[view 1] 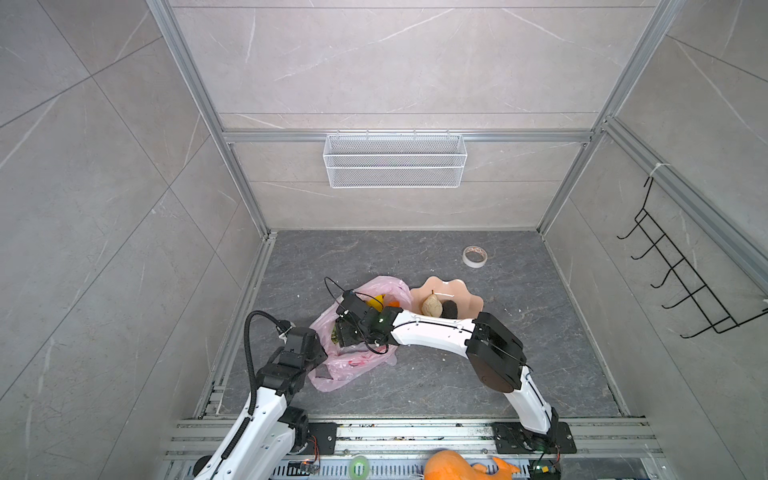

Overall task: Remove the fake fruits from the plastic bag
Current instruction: 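Move the right gripper back into the bag toward the remaining fruits, then grasp the bumpy light-green fruit in the bag with the right gripper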

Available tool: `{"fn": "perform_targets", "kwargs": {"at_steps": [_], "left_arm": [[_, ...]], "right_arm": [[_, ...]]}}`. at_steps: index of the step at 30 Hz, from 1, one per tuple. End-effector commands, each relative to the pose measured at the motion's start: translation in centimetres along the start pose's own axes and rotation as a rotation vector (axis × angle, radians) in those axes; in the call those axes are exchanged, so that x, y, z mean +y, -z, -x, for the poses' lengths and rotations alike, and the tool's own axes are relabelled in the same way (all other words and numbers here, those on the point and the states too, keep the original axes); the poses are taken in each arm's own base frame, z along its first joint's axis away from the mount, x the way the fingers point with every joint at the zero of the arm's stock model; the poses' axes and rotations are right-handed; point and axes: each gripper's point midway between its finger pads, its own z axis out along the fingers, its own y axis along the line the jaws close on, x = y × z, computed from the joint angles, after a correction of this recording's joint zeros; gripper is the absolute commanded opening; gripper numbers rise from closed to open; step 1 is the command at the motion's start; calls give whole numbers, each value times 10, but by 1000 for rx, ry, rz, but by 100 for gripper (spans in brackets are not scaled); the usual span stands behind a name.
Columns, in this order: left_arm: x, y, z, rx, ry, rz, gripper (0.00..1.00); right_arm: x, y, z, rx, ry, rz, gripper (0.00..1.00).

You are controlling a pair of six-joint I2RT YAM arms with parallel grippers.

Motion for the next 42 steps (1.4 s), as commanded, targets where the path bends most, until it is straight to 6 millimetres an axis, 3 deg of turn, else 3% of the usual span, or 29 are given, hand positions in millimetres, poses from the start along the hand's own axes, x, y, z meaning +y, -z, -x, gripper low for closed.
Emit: {"fn": "perform_targets", "kwargs": {"at_steps": [1,15,29,42], "left_arm": [[-6,7,15,-40,25,-9,32],[-15,13,16,-46,18,-66,31],[-11,13,17,-59,-48,-48,31],[-14,11,15,-55,-59,-68,33]], "right_arm": [[14,-6,4,-3,2,36,65],[17,-32,11,25,20,-20,67],[19,-62,-3,116,30,-35,70],[31,-69,-2,127,41,9,72]]}}
